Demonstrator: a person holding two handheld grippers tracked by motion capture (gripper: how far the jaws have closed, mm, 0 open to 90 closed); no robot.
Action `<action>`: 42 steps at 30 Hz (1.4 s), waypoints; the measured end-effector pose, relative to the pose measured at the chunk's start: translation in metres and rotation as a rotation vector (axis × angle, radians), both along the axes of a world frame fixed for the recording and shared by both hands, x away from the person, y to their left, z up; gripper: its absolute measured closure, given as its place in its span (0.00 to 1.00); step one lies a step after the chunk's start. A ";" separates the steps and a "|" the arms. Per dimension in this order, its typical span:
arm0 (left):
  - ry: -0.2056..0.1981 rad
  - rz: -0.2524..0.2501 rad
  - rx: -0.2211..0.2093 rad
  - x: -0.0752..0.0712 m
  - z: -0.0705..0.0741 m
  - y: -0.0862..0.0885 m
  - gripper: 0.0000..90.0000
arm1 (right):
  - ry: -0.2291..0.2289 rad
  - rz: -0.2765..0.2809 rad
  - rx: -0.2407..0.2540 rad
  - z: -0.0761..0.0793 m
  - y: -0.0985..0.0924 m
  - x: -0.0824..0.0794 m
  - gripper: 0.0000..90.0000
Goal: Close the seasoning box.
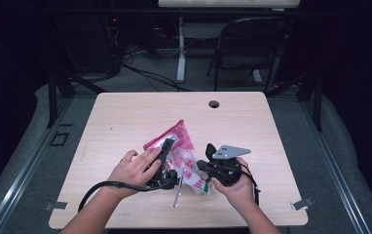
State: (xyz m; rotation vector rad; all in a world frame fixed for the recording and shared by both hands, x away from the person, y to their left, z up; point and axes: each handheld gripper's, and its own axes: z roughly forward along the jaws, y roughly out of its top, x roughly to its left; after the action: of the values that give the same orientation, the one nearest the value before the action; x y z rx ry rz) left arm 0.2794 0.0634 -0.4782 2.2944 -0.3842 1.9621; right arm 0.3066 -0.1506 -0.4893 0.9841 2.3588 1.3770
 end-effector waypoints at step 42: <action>0.013 -0.010 0.130 -0.003 0.006 -0.005 0.78 | 0.002 -0.004 -0.004 -0.002 0.001 0.000 1.00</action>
State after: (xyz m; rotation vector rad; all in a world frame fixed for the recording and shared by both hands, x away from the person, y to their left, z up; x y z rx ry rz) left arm 0.2765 0.0584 -0.4725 2.3758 -0.5367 1.9713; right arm 0.3069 -0.1500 -0.4911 0.9895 2.3587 1.3692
